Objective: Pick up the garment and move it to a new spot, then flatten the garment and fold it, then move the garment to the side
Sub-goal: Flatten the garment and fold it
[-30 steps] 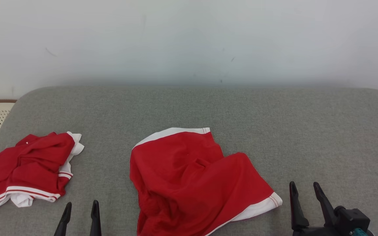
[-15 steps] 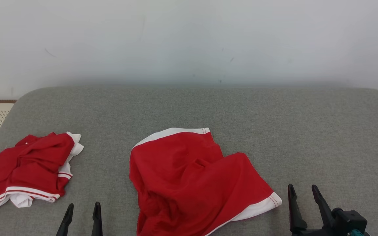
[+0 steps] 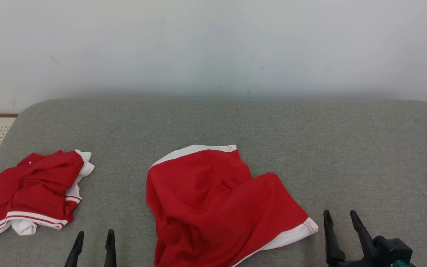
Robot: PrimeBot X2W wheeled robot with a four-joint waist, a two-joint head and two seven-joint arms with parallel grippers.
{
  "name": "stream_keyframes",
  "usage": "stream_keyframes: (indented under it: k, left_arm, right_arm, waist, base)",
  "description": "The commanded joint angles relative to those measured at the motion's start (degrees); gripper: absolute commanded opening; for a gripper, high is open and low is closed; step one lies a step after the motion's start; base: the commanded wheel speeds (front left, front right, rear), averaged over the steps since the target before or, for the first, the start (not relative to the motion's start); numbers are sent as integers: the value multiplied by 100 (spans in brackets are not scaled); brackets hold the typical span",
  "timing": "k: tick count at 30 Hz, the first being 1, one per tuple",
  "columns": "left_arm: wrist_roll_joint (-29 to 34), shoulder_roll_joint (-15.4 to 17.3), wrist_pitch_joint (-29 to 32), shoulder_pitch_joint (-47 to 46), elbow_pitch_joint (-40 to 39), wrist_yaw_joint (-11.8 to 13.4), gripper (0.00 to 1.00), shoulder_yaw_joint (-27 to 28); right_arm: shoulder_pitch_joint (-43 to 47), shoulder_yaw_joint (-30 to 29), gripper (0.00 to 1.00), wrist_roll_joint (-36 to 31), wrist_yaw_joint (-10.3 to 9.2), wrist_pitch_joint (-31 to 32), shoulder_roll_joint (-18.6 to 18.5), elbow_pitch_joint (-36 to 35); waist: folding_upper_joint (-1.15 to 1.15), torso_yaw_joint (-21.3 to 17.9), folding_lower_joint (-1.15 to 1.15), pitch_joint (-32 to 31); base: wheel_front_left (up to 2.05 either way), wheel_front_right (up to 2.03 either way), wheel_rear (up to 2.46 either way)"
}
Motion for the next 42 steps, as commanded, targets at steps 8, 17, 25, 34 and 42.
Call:
stream_keyframes:
  k: [8,17,25,34,42]
  left_arm:
    - [13,0,-26,112,35,-18,100,-8]
    - [51,0,-26,114,275,-362,100,-447]
    - [23,45,-22,-74,893,-677,100,-999]
    - [30,127,-22,-423,1537,-792,100,-1650]
    - [81,311,-22,-817,1962,-792,100,-1917]
  right_arm:
    - [-14,14,100,-6,5,13,18,34]
    - [-39,106,100,50,5,154,-13,121]
    - [-229,291,100,117,5,428,-262,504]
    - [-608,525,100,259,5,610,-448,1223]
    - [-956,766,100,379,5,554,-502,1745]
  waist:
    - [0,-19,-1,-14]
    - [0,-13,-1,13]
    - [0,38,-1,98]
    - [0,148,-1,310]
    - [0,218,-1,446]
  base:
    - [0,0,0]
    - [0,0,0]
    - [0,0,0]
    - [0,0,0]
    - [0,0,0]
